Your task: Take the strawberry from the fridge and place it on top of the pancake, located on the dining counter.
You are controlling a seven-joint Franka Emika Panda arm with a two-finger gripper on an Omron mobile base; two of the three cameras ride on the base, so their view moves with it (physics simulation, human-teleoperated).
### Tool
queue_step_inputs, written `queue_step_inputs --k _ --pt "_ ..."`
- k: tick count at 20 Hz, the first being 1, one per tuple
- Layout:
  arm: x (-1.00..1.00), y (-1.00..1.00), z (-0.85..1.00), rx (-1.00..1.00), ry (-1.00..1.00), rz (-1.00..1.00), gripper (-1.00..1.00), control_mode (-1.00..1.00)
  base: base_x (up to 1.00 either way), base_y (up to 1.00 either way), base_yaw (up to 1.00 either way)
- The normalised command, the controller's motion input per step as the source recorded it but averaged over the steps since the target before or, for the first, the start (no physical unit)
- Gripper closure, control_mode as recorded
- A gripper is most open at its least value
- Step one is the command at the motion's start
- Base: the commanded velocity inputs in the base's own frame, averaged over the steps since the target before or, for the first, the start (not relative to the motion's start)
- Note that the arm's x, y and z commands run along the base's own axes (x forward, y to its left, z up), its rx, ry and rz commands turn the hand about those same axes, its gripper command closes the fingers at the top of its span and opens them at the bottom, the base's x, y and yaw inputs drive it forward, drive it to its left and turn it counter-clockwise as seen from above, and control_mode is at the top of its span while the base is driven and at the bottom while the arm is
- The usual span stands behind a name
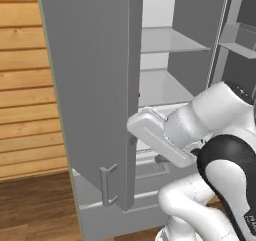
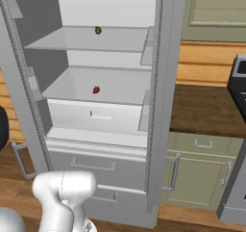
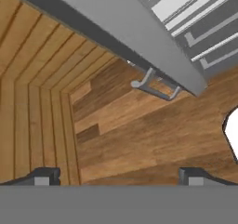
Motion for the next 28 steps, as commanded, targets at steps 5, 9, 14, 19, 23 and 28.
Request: queue_step_inputs --k 5,9,14,19,23,28 --pt "0.04 -0.93 0.40 0.69 0.00 0.17 -1.00 -1.00 0.00 0.00 0.00" --pt "0.90 -0.53 0.20 0.48 0.02 0.12 -1.00 -1.00 0.00 0.00 0.00" --pt "0.95 -0.05 0.03 0.22 0.02 0.20 -1.00 -1.00 0.00 0.00 0.00" --pt "0.77 0.00 0.00 0.06 0.00 0.17 -1.00 -1.00 0.00 0.00 0.00" --pt "0.52 0.11 0.00 0.01 0.00 0.13 -1.00 -1.00 0.00 0.00 0.00" --pt "0.44 0.25 -0.02 0.00 0.00 0.06 -1.00 -1.00 0.00 0.00 0.00"
